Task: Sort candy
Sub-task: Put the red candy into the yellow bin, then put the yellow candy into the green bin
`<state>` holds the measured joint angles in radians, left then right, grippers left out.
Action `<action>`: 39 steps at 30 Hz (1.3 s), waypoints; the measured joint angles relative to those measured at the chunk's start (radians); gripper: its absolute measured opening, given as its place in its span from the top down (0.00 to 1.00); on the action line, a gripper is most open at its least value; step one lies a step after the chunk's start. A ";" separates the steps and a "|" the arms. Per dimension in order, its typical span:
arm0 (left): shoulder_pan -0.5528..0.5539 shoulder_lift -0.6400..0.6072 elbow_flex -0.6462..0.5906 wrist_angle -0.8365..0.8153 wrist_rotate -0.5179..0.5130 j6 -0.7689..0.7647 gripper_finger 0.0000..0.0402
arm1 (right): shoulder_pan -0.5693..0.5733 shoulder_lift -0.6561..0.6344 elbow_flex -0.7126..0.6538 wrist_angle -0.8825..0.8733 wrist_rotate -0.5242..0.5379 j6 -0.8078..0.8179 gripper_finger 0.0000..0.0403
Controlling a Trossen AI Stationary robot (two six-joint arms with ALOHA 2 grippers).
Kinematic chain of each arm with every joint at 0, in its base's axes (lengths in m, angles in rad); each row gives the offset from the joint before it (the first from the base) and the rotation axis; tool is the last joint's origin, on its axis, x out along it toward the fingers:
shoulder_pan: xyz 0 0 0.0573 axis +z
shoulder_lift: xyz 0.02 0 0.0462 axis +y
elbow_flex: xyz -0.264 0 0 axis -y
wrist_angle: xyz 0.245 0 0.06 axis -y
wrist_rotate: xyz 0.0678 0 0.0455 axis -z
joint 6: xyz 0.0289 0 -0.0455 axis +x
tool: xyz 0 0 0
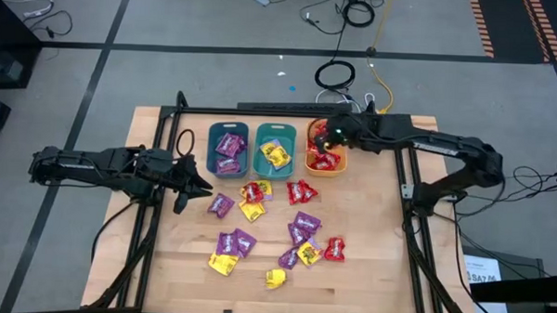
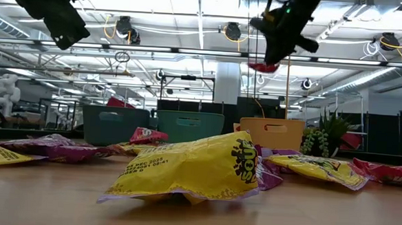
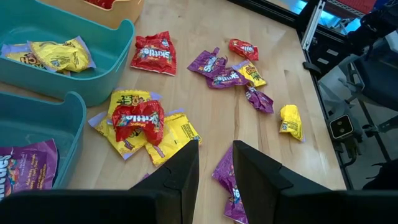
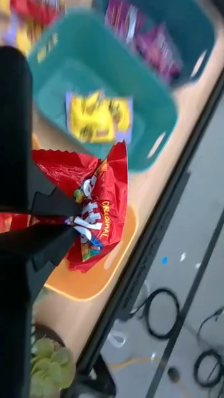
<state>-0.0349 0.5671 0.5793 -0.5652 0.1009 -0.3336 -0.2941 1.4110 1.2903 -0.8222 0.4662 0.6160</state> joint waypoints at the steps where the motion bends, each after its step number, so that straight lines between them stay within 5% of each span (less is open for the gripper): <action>1: 0.000 0.000 0.000 0.000 0.000 0.000 0.73 | -0.010 0.019 0.000 -0.008 0.000 0.003 0.95; 10: 0.000 0.000 0.000 0.000 0.000 0.000 0.73 | -0.059 0.135 0.000 -0.182 -0.047 0.052 0.74; 20: 0.000 0.000 0.000 0.000 0.000 0.000 0.73 | -0.053 0.132 0.000 -0.177 -0.039 0.015 0.52; 30: 0.000 0.000 0.000 0.000 0.000 0.000 0.73 | 0.024 0.108 0.000 -0.242 -0.052 0.044 0.49; 39: 0.000 0.000 0.000 0.002 0.000 0.000 0.73 | 0.230 -0.036 0.000 -0.311 -0.053 0.300 0.49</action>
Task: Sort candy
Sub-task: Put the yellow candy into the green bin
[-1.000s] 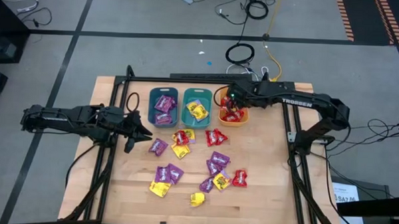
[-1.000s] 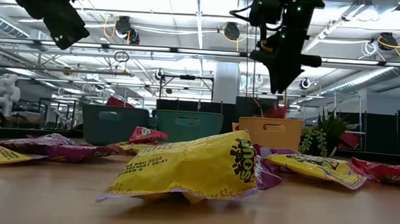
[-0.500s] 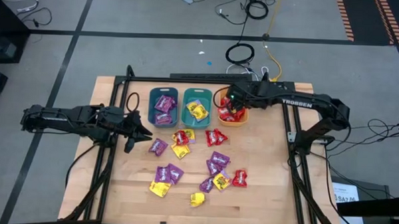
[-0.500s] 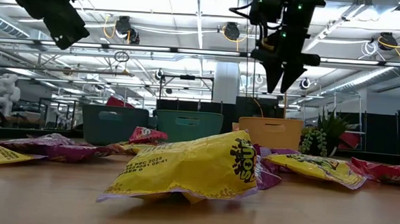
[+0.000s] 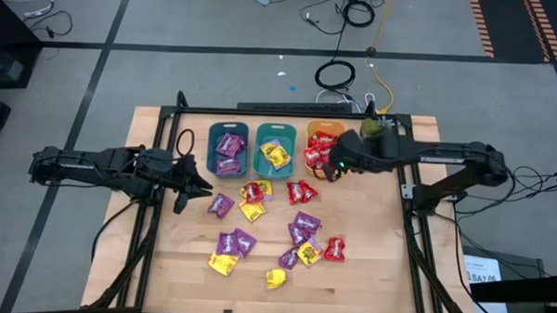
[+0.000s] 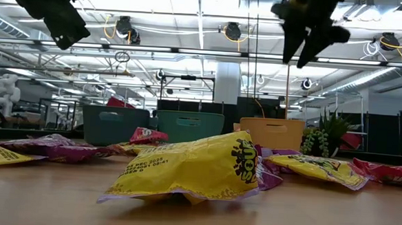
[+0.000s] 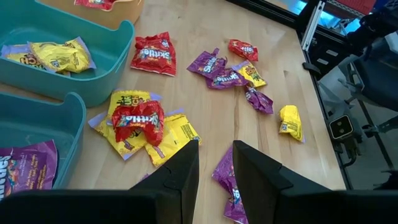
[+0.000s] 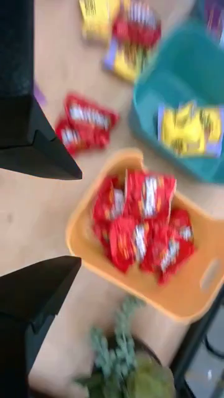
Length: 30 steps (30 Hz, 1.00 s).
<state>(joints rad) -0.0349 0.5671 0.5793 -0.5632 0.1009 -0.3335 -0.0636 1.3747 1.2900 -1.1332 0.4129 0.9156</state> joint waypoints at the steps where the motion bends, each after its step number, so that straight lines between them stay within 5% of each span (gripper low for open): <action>1: 0.000 0.000 0.000 0.000 0.000 0.000 0.73 | 0.025 -0.009 0.000 0.007 0.000 0.027 0.49; 17: 0.000 0.000 0.000 0.006 0.000 0.000 0.73 | 0.437 0.077 0.000 0.053 0.078 0.468 0.50; 25: 0.000 0.000 0.000 0.006 0.000 0.000 0.73 | 0.499 0.166 0.000 0.076 -0.069 0.429 0.50; 30: 0.000 0.000 0.000 0.010 0.000 -0.001 0.73 | 0.498 0.196 0.000 0.116 -0.071 0.395 0.50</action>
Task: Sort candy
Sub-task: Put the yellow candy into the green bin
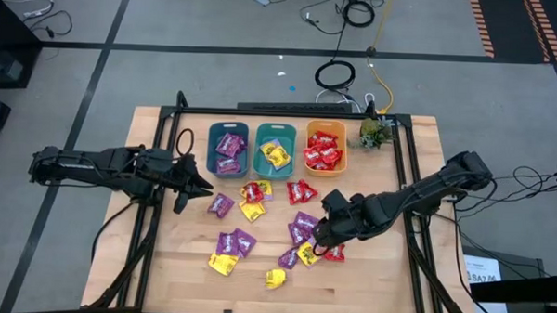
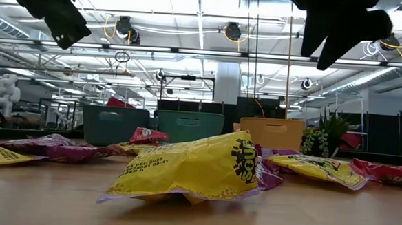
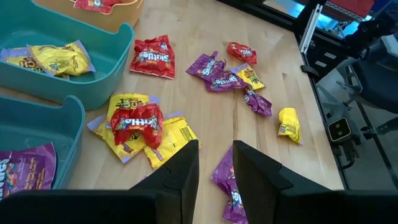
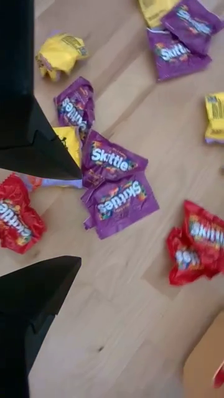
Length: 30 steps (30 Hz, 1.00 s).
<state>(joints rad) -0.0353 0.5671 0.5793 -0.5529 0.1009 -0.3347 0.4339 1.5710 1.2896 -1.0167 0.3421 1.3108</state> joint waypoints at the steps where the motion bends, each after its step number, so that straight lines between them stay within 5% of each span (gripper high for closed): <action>1: 0.000 0.000 0.000 0.000 0.000 0.000 0.73 | 0.000 0.006 0.000 0.011 0.000 -0.027 0.50; 5: -0.014 0.000 0.002 -0.003 -0.008 0.000 0.73 | 0.000 0.033 0.000 0.036 -0.001 -0.134 0.50; 17: -0.172 0.071 0.027 -0.006 -0.286 -0.154 0.73 | 0.024 0.130 0.000 0.139 -0.005 -0.236 0.50; 30: -0.331 0.235 0.028 0.079 -0.391 -0.279 0.75 | 0.053 0.210 0.000 0.197 -0.003 -0.310 0.50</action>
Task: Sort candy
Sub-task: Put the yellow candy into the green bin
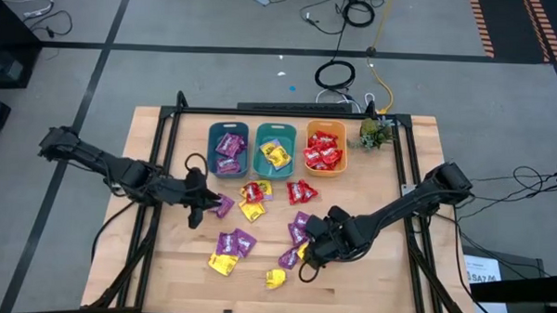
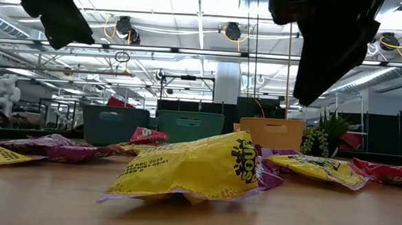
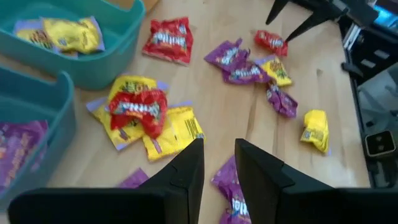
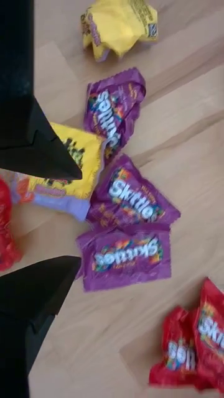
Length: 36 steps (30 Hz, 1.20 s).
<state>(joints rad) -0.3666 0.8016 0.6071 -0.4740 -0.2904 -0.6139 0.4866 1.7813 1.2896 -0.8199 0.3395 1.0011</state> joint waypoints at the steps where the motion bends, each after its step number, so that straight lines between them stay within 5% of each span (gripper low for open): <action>1: -0.009 0.012 0.000 -0.001 -0.003 -0.006 0.75 | 0.000 0.004 0.000 0.011 0.001 0.000 0.50; 21: -0.021 0.056 0.000 -0.006 -0.004 -0.007 0.75 | 0.033 0.160 -0.016 0.180 -0.166 0.017 0.50; 32: -0.021 0.056 0.000 -0.005 -0.004 0.048 0.75 | 0.046 0.281 -0.007 0.275 -0.153 0.095 0.50; 36: -0.021 0.056 0.000 -0.005 -0.004 0.048 0.75 | 0.046 0.269 -0.012 0.266 -0.148 0.085 0.58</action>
<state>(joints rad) -0.3878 0.8579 0.6068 -0.4790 -0.2947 -0.5654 0.5323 2.0500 1.2776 -0.5538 0.1911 1.0861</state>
